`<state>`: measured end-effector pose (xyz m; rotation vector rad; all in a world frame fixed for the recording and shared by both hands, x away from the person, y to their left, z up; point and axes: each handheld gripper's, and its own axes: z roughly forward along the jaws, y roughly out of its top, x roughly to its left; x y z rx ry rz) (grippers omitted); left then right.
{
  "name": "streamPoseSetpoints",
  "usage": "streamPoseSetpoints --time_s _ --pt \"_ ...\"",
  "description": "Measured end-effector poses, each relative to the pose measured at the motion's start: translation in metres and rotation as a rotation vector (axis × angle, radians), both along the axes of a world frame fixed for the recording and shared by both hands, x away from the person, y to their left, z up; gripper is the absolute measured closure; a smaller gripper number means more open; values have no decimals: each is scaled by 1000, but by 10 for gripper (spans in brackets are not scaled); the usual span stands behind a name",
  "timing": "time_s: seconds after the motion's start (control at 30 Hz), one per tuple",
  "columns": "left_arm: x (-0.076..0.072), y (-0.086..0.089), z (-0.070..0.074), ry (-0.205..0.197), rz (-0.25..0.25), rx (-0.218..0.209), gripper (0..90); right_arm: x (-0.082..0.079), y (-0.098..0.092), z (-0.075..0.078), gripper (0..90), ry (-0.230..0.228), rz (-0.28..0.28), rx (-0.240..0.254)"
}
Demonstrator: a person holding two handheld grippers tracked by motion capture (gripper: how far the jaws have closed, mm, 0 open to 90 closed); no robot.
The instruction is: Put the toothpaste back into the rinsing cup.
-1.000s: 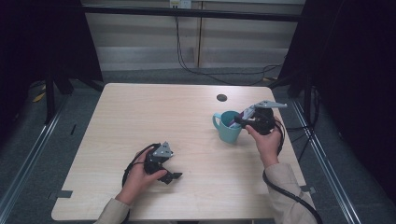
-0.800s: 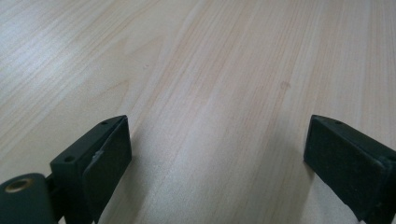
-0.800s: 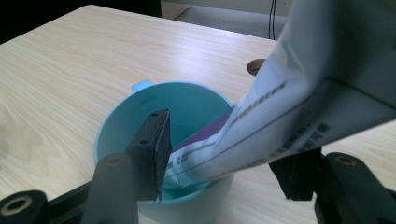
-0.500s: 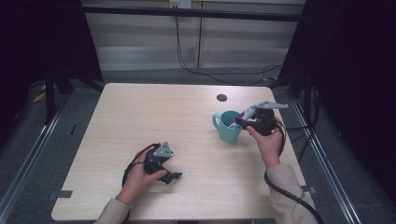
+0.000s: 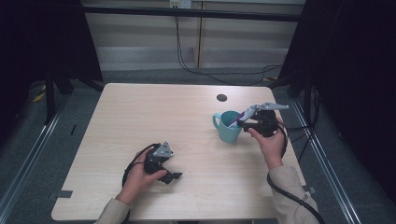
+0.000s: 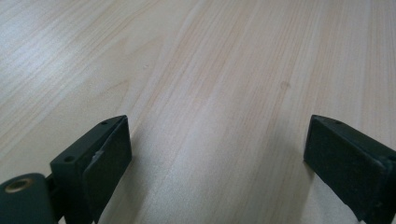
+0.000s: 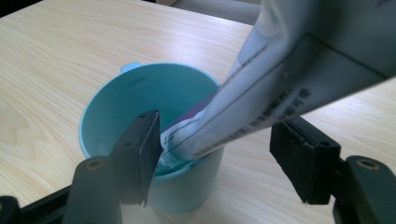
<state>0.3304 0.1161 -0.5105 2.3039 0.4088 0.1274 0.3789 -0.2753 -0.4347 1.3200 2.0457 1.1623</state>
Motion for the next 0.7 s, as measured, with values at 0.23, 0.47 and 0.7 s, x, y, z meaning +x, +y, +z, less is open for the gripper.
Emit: streamPoseSetpoints --time_s 0.23,0.47,0.7 --pt "0 0 0 0 0 0 74 -1 -5 1 230 31 -18 -8" --pt "0 0 0 0 3 -2 74 -5 -9 3 191 32 -29 1" --pt "0 0 0 1 3 0 73 -11 -11 5 178 40 -23 7"
